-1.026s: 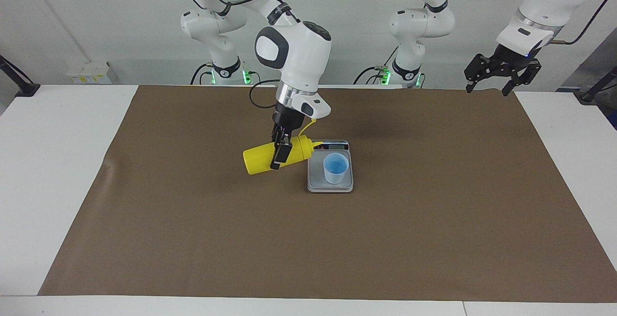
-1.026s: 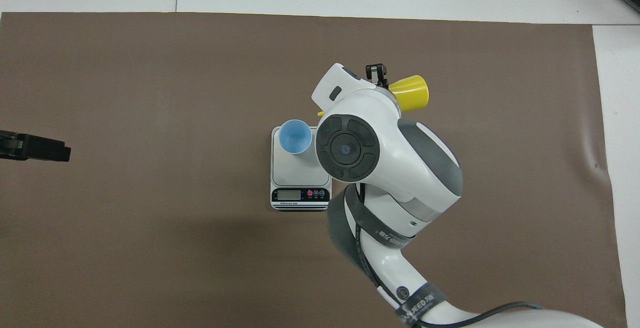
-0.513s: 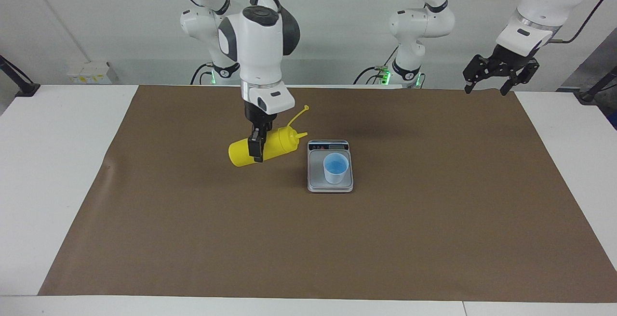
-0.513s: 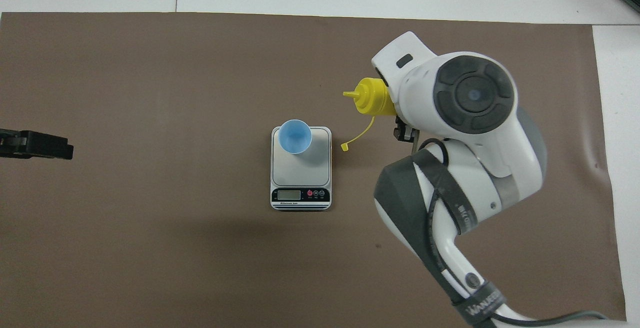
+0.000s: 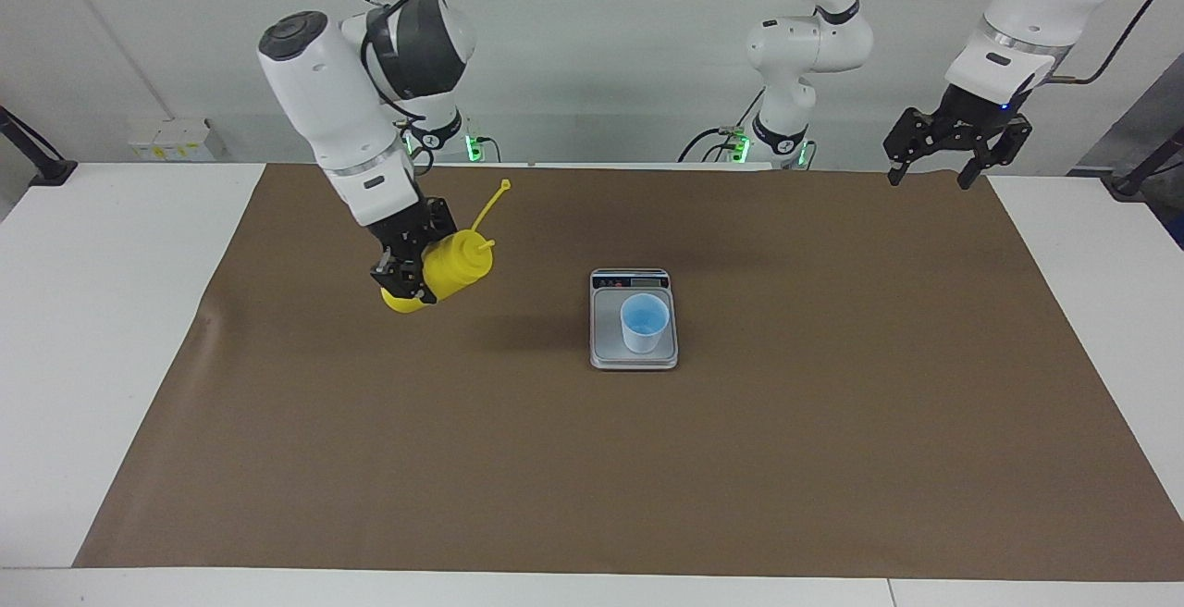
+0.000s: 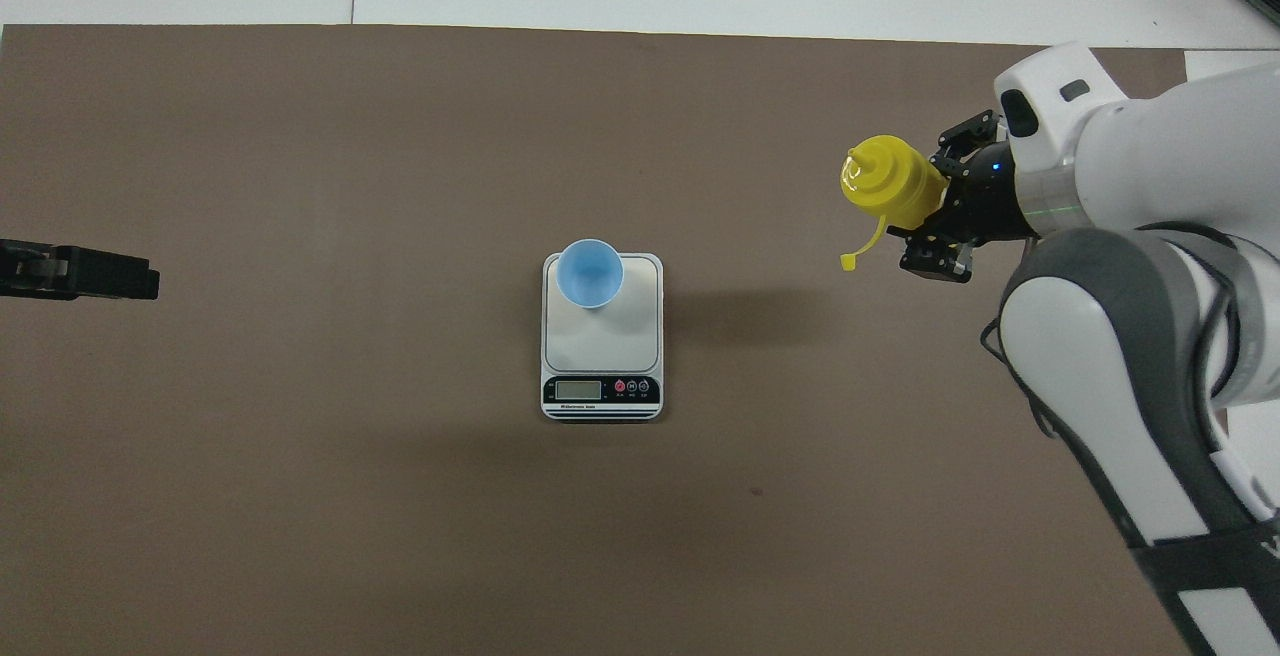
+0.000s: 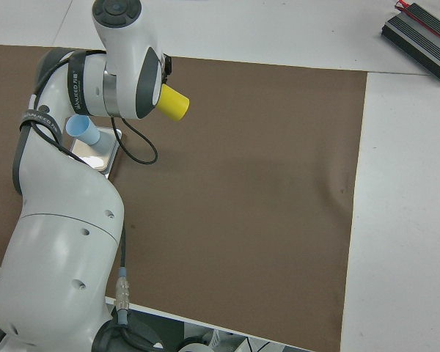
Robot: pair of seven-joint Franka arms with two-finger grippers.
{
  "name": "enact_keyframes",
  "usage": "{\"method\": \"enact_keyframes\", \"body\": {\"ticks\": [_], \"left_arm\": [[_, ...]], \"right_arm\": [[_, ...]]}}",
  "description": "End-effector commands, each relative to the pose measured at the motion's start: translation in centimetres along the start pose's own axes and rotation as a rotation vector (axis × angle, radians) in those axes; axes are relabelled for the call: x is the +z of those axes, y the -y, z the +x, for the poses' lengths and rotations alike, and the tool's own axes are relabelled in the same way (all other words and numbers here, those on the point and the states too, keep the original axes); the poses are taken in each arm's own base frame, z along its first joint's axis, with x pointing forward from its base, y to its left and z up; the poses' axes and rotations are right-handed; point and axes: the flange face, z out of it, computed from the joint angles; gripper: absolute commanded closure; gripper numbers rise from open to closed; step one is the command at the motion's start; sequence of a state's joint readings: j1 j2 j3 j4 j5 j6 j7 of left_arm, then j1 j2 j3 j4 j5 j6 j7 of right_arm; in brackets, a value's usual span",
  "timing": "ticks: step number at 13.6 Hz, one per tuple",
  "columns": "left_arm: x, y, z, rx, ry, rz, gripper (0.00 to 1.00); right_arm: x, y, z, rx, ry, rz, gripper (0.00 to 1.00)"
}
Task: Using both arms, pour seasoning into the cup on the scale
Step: 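Turn the bottle upright and carry it back beside the right arm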
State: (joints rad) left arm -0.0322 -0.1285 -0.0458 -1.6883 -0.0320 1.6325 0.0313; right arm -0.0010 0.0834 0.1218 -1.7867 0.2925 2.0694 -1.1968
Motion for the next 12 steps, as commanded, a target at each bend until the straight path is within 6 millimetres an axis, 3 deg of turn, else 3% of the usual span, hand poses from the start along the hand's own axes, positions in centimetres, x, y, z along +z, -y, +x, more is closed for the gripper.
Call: {"method": "enact_keyframes", "body": {"ticks": [1, 6, 12], "left_arm": [[0.3, 0.2, -0.9, 0.013, 0.007, 0.006, 0.0], [0.4, 1.9, -1.8, -0.02, 0.064, 0.003, 0.0], [0.3, 1.9, -1.8, -0.02, 0.061, 0.004, 0.0]], "right_arm": [[0.3, 0.8, -4.6, 0.101, -0.111, -0.027, 1.0], [4.0, 0.4, -14.7, 0.259, -0.339, -0.017, 1.0], [9.2, 1.3, -22.9, 0.364, -0.498, -0.054, 1.0]]}}
